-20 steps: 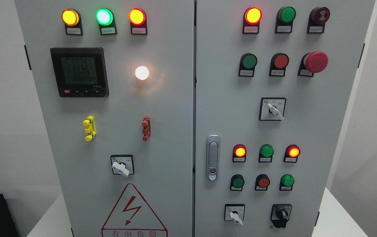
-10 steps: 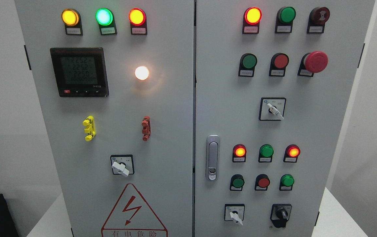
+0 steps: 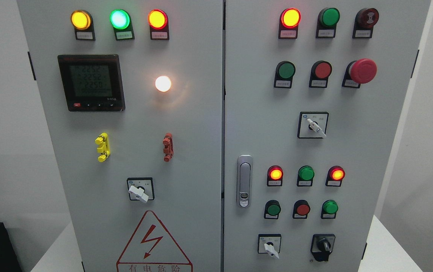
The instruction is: Trip black knob to open circuit
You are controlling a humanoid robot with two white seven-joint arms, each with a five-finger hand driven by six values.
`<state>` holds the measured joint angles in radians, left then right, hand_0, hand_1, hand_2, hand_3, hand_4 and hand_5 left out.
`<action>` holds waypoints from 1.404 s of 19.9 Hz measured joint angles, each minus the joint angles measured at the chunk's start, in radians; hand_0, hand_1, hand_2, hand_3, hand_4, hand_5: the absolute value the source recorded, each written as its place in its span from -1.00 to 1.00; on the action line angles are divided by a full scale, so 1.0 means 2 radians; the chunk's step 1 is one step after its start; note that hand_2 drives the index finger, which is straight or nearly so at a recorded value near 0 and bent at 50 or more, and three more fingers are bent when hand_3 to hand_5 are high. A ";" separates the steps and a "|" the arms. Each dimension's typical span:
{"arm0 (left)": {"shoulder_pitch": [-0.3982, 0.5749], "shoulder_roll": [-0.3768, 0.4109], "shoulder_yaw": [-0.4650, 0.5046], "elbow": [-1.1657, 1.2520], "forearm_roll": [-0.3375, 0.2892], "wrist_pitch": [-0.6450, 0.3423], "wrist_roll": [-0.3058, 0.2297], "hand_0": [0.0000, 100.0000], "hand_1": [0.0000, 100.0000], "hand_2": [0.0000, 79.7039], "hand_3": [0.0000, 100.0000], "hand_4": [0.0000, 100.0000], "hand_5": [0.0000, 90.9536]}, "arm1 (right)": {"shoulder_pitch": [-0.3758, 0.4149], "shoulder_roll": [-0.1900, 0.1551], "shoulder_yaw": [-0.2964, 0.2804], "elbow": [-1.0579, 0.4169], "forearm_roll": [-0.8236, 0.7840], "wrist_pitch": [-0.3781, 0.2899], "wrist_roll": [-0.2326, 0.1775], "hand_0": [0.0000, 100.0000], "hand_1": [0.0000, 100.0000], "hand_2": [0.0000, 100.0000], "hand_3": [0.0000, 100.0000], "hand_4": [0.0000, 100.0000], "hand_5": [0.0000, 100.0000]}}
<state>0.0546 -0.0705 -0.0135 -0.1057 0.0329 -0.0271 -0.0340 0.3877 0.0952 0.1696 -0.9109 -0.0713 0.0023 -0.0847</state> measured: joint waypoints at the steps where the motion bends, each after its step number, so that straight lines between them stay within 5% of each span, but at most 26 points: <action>1: 0.000 0.000 0.000 0.000 0.000 0.000 0.000 -0.76 -0.22 -1.00 -1.00 -1.00 -1.00 | 0.003 0.000 0.000 -0.015 0.000 -0.005 -0.008 -1.00 -0.71 -1.00 -0.52 -0.69 -1.00; 6: 0.000 0.000 0.000 0.000 0.000 0.000 0.000 -0.76 -0.22 -1.00 -1.00 -1.00 -1.00 | 0.019 -0.001 0.001 -0.084 0.000 -0.021 -0.021 -1.00 -0.71 -1.00 -0.29 -0.43 -0.98; 16: 0.000 0.000 0.000 0.000 0.000 0.000 0.000 -0.76 -0.22 -1.00 -1.00 -1.00 -1.00 | 0.034 -0.003 0.000 -0.197 0.000 -0.072 -0.039 -1.00 -0.74 -1.00 0.63 0.19 -0.24; 22: 0.000 0.000 0.000 0.000 0.000 0.000 0.000 -0.76 -0.22 -1.00 -1.00 -1.00 -1.00 | 0.042 -0.003 -0.001 -0.272 0.000 -0.098 -0.052 -1.00 -0.78 -1.00 0.89 0.52 0.25; 28: 0.000 0.000 0.000 0.000 0.000 0.000 0.000 -0.76 -0.22 -1.00 -1.00 -1.00 -1.00 | 0.042 -0.003 -0.011 -0.332 0.000 -0.102 -0.058 -1.00 -0.81 -1.00 1.00 0.70 0.53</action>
<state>0.0546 -0.0705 -0.0135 -0.1057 0.0329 -0.0271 -0.0340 0.4722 0.0884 0.1470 -1.5749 -0.0721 -0.2020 -0.2010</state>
